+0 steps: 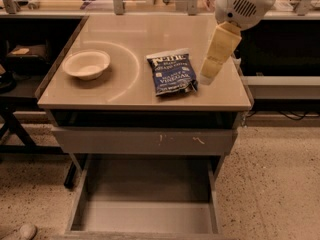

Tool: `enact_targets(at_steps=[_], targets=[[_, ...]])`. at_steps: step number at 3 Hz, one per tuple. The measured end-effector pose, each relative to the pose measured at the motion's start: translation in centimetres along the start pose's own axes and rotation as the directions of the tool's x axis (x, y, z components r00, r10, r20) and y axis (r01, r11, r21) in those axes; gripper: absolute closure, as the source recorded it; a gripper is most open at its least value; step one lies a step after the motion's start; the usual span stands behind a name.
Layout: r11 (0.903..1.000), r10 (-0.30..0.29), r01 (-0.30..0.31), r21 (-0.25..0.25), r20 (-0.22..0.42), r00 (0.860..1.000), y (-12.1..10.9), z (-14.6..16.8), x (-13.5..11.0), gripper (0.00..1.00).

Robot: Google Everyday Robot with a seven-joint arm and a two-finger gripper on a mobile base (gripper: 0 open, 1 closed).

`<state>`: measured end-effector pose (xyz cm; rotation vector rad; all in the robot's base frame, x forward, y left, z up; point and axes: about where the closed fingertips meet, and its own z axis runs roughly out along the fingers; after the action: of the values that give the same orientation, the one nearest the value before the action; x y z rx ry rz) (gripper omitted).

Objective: Place blue plastic bottle into middle drawer

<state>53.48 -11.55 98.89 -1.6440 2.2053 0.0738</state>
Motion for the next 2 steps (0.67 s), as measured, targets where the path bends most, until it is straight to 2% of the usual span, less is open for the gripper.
enact_targets(at_steps=[1, 2], targets=[[0.9999, -0.001, 0.0, 0.012, 0.014, 1.0, -0.3, -0.3, -0.6, 0.0], [0.9999, 0.001, -0.001, -0.014, 0.058, 0.998, -0.1, 0.7, -1.2, 0.0]])
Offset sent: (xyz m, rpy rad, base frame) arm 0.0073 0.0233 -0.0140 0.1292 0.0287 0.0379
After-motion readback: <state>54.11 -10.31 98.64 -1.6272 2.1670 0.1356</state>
